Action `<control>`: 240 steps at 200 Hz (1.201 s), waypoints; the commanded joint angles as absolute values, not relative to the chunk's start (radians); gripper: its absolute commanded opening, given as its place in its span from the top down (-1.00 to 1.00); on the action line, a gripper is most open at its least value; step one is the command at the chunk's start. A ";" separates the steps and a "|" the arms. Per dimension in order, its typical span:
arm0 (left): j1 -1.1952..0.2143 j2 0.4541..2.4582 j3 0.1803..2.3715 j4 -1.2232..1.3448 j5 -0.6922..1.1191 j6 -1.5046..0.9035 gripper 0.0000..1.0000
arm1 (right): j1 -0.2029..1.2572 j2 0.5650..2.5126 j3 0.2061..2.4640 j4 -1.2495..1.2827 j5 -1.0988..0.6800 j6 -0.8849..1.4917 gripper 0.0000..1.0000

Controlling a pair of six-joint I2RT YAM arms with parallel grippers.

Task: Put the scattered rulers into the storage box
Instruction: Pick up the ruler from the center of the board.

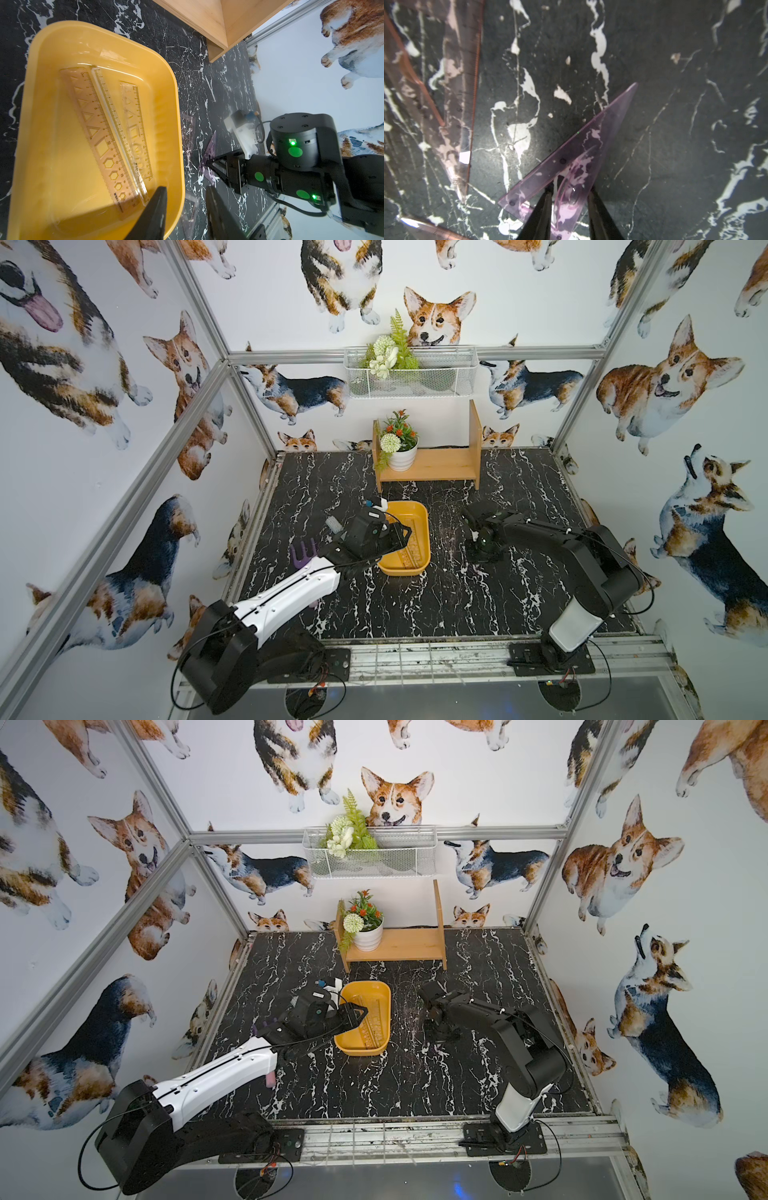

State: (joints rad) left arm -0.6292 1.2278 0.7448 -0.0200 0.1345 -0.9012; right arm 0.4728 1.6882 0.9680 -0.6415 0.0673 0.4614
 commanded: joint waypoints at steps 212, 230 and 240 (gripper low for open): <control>-0.859 1.620 1.000 0.059 0.221 -0.891 0.10 | 0.350 1.612 0.803 -0.534 -0.131 0.421 0.53; -0.873 1.669 1.041 0.043 0.219 -0.888 0.09 | 0.347 1.608 0.796 -0.528 -0.140 0.426 0.53; -0.880 1.702 1.066 0.029 0.216 -0.883 0.08 | 0.345 1.605 0.793 -0.526 -0.144 0.428 0.53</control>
State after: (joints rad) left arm -0.8669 1.6463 1.0176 0.0376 0.2138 -0.8970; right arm 0.3458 1.5867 0.8223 -0.4942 -0.1368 0.4320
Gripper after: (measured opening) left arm 0.456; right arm 0.236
